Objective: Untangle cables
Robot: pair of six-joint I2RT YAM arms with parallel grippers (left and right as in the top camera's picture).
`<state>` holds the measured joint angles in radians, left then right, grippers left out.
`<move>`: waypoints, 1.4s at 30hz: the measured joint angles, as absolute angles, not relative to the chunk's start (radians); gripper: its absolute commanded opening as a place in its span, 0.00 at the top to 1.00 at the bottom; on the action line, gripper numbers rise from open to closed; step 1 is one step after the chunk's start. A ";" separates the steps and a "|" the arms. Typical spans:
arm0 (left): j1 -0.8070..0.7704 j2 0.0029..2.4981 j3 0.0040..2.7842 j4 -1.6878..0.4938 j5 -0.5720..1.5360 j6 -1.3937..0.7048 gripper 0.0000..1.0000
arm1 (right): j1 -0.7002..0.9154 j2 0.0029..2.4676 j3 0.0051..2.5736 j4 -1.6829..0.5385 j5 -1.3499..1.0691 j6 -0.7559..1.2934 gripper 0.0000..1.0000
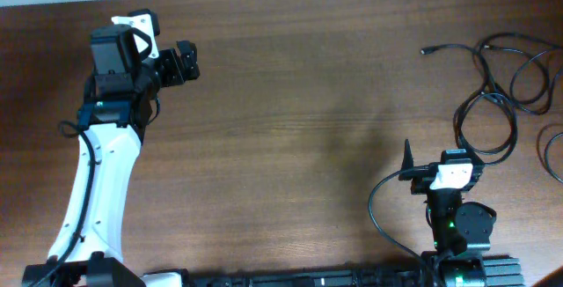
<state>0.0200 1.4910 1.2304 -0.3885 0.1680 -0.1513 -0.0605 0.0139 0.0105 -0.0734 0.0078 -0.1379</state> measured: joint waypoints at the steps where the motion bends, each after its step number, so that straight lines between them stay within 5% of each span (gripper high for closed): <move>1: 0.020 1.488 1.230 -0.409 0.165 -0.151 0.01 | -0.060 0.014 0.010 -0.073 0.008 -0.138 0.01; 7: 0.020 1.257 1.066 -0.284 0.051 -0.083 0.01 | -0.060 0.013 0.010 -0.073 0.013 -0.138 0.01; 13: 0.020 0.759 0.462 0.484 0.033 -0.014 0.01 | -0.060 0.010 0.010 -0.073 0.019 -0.137 0.01; 16: 0.019 0.554 0.242 0.665 0.056 0.073 0.01 | -0.060 0.010 0.010 -0.073 0.019 -0.138 0.01; 21: 0.019 0.320 0.046 0.648 0.067 0.170 0.01 | -0.060 0.011 0.010 -0.073 0.019 -0.137 0.01; 32: 0.019 0.018 0.011 -0.080 -0.009 0.222 0.01 | -0.060 0.010 0.010 -0.073 0.019 -0.138 0.01; 42: 0.019 0.017 0.012 -0.079 -0.008 0.222 0.01 | -0.060 0.010 0.010 -0.073 0.019 -0.138 0.01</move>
<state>0.0193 0.0166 0.0116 -0.0788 -0.0082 0.2218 -0.0605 0.0101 0.0105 -0.0731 0.0189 -0.1375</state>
